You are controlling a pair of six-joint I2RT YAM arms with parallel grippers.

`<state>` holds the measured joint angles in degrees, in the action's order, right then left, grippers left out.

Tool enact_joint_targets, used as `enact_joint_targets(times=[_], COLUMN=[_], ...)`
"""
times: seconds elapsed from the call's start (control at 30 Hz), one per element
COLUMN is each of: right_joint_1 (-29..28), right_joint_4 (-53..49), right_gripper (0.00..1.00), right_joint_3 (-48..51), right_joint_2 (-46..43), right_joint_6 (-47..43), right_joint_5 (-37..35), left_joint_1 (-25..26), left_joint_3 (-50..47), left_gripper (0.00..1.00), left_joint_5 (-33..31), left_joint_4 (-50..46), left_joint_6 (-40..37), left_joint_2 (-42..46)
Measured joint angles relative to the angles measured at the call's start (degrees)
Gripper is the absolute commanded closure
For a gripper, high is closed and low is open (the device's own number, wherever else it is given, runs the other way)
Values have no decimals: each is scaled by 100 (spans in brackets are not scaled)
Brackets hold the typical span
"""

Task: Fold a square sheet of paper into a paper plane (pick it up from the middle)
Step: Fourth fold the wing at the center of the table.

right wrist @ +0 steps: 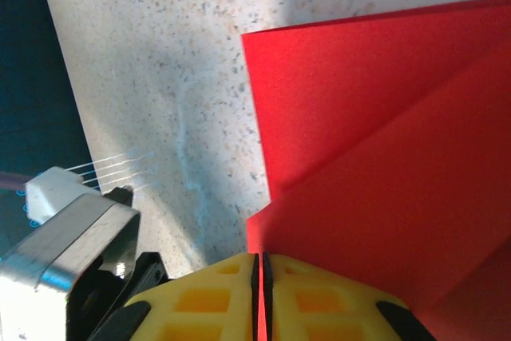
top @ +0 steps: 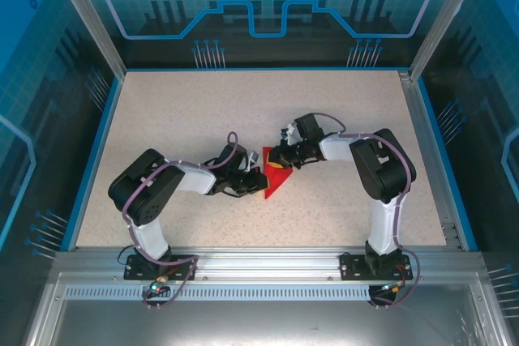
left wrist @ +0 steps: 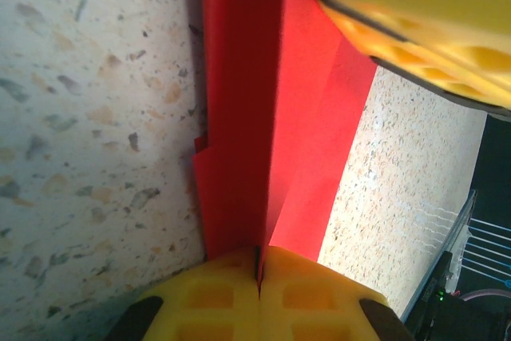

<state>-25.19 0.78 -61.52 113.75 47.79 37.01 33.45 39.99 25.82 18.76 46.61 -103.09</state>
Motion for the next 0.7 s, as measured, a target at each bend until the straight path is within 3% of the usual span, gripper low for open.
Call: enact_joint_targets(times=[0.37,0.7], right_joint_1=[0,7], right_joint_4=[-105,-170], right_gripper=[88,88], right_joint_3=[-17,-87], right_joint_2=[68,238], right_joint_6=[-92,-286], right_joint_5=[-85,-37], left_joint_1=[-4,-2], left_joint_3=[7,39], left_gripper=[99,82], left_joint_5=[4,81], left_joint_4=[-11,-48], left_joint_6=[-2,-15], left_joint_2=[-4,46])
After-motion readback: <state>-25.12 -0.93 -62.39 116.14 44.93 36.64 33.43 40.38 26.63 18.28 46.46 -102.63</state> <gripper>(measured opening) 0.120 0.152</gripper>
